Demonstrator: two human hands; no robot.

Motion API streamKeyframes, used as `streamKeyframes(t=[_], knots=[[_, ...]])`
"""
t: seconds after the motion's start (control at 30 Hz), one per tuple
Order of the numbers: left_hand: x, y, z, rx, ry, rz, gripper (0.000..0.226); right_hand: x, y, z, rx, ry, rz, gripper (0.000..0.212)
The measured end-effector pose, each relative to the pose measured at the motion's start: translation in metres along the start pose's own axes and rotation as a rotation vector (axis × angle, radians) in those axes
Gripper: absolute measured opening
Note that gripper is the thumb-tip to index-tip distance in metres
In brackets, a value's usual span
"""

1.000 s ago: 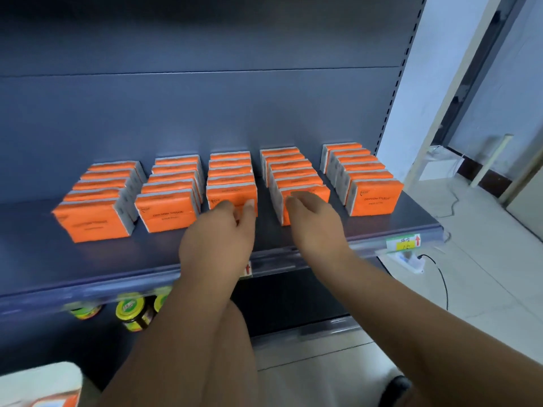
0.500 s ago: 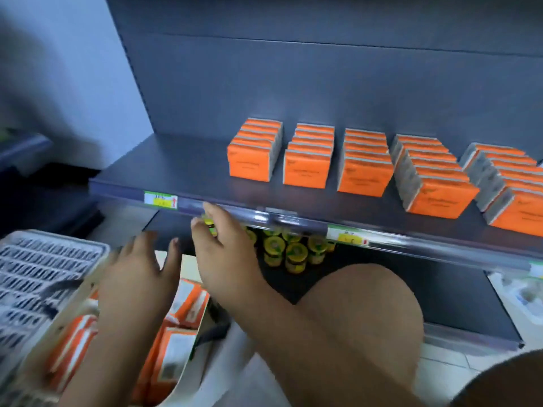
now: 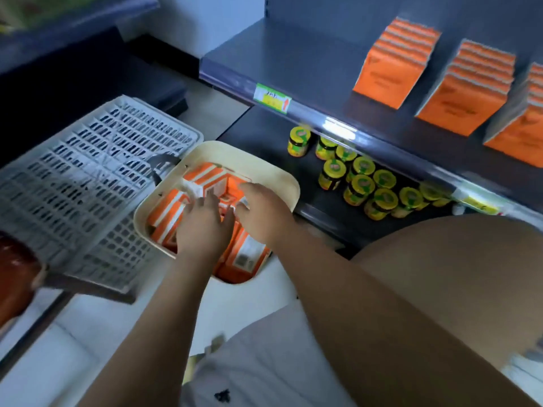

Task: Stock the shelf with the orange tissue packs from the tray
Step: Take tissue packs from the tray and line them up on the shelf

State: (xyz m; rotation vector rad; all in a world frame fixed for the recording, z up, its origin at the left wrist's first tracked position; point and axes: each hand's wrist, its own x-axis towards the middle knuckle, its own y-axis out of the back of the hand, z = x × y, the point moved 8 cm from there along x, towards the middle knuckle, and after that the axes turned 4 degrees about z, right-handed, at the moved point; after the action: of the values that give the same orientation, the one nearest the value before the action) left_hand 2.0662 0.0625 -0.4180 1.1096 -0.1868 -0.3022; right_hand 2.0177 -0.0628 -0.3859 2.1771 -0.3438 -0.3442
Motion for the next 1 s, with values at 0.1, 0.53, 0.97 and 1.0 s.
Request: streamKeyframes(t=[0.1,0.53,0.97,1.0], knots=[[0.002,-0.027,-0.01,0.019,0.064,-0.105,0.042,0.004,-0.038,0.027,-0.083,-0.101,-0.159,0.034],[0.034,-0.093,-0.054,0.018,0.363,-0.488,0.077,0.013,-0.078,0.065,-0.28,-0.193,-0.524,0.112],[0.058,-0.072,-0.06,-0.455,0.508,-0.335,0.07,0.022,-0.071,0.05,-0.303,-0.115,-0.334,0.031],[0.062,-0.061,-0.067,-0.535,0.58,-0.241,0.065,0.025,-0.062,0.047,-0.287,-0.111,-0.271,0.034]])
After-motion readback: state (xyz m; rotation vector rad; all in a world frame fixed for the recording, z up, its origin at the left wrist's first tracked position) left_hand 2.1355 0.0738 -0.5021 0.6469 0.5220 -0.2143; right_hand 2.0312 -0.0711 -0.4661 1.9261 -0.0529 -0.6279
